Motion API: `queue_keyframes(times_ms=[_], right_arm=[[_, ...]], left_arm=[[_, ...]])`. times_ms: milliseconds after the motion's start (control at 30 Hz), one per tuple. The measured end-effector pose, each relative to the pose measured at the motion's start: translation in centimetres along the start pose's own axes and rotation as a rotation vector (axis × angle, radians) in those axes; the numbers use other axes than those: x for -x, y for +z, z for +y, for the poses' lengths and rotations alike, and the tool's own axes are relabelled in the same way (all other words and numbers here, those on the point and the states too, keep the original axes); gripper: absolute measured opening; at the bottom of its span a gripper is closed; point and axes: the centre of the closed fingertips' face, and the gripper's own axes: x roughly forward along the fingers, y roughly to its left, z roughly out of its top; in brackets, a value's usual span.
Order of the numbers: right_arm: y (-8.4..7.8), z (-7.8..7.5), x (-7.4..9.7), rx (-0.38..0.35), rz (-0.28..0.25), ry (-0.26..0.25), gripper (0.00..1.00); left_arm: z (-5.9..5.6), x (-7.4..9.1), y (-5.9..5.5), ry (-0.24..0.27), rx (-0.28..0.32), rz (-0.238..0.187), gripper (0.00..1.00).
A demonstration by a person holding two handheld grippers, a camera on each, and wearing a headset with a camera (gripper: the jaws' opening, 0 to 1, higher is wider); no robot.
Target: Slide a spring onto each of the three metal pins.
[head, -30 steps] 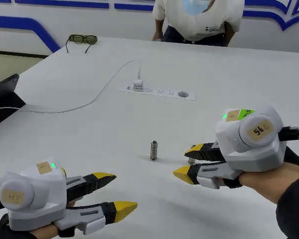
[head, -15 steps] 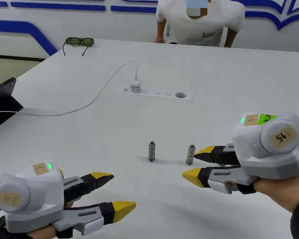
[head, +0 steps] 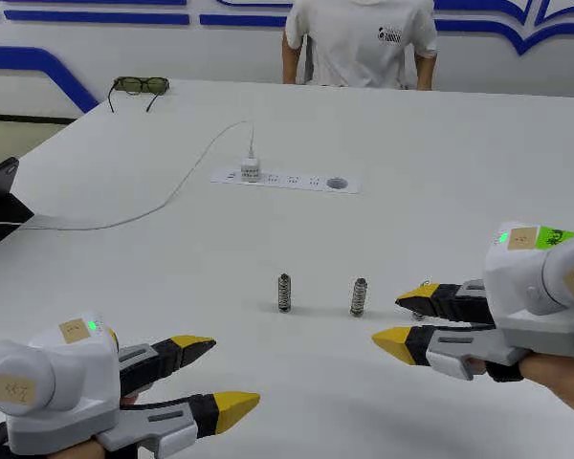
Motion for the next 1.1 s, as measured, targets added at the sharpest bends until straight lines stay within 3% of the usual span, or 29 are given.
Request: queue_keyframes(times_ms=[567,1100], right_arm=[[-2.2,-2.4,2.6,-0.054,-0.015,-0.088,0.35],[-3.5,-2.9,3.6,-0.083,-0.034,-0.118,0.39]], left_arm=[[-0.2,-0.5,0.2,-0.026,-0.014,0.010,0.55],[0.1,-0.7,0.4,-0.025,-0.019,0.015,0.57]])
